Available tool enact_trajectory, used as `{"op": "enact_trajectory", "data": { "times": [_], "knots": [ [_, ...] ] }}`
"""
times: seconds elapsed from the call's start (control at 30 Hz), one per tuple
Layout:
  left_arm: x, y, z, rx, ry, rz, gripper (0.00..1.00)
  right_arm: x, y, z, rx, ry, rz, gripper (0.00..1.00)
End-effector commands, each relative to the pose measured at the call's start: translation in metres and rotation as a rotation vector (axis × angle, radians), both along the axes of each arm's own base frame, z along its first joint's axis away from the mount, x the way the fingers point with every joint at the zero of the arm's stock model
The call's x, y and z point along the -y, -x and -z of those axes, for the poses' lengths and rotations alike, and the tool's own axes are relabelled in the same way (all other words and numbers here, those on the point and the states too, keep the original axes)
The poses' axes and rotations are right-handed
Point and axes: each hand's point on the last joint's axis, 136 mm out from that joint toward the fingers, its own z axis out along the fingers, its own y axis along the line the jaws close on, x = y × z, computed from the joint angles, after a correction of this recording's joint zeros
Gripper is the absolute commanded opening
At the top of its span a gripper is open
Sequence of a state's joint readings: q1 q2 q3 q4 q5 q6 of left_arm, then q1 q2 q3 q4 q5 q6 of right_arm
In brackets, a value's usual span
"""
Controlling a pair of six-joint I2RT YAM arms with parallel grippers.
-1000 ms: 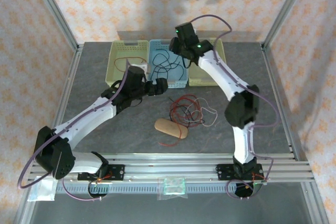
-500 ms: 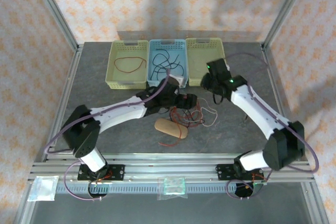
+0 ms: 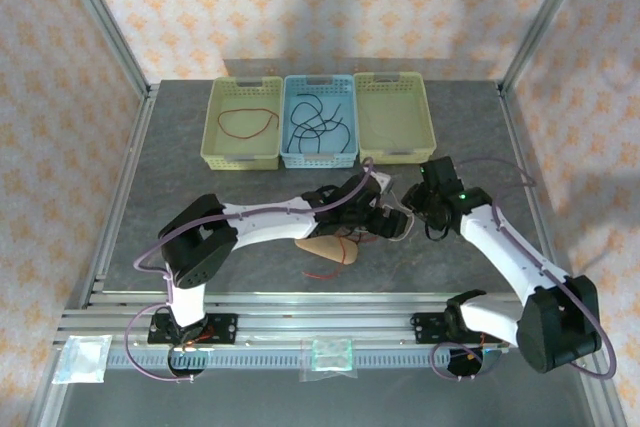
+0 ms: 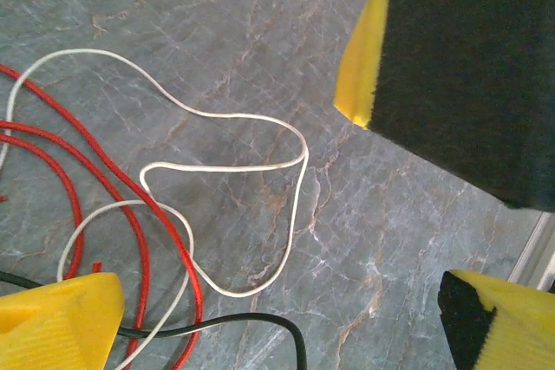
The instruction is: Untangle the cables
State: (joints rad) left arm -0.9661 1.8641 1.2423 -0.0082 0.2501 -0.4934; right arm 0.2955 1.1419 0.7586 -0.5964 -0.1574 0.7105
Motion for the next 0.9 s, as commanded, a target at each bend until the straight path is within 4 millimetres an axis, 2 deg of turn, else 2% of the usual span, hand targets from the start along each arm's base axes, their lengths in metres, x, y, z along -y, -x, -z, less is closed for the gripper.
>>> {"op": "enact_trajectory", "data": {
  "times": [0.0,0.17,0.4,0.63,0.87],
  "knots": [
    [0.009,-0.008,-0.008,0.074,0.017,0.009,0.94,0.0,-0.008,0.007,0.004,-0.052,0.015,0.55],
    [0.007,-0.003,0.004,0.076,0.005,0.022,0.93,-0.003,-0.013,0.027,-0.076,-0.07,-0.051,0.61],
    [0.003,0.001,0.014,0.067,-0.009,0.02,0.93,0.006,-0.019,0.05,-0.137,-0.058,-0.07,0.66],
    [0.001,0.0,0.013,0.074,-0.017,0.016,0.93,-0.007,-0.03,0.053,-0.114,-0.126,-0.114,0.66],
    [0.0,-0.001,0.016,0.073,-0.029,0.011,0.93,-0.013,-0.027,0.065,-0.164,-0.151,-0.141,0.62]
  ]
}}
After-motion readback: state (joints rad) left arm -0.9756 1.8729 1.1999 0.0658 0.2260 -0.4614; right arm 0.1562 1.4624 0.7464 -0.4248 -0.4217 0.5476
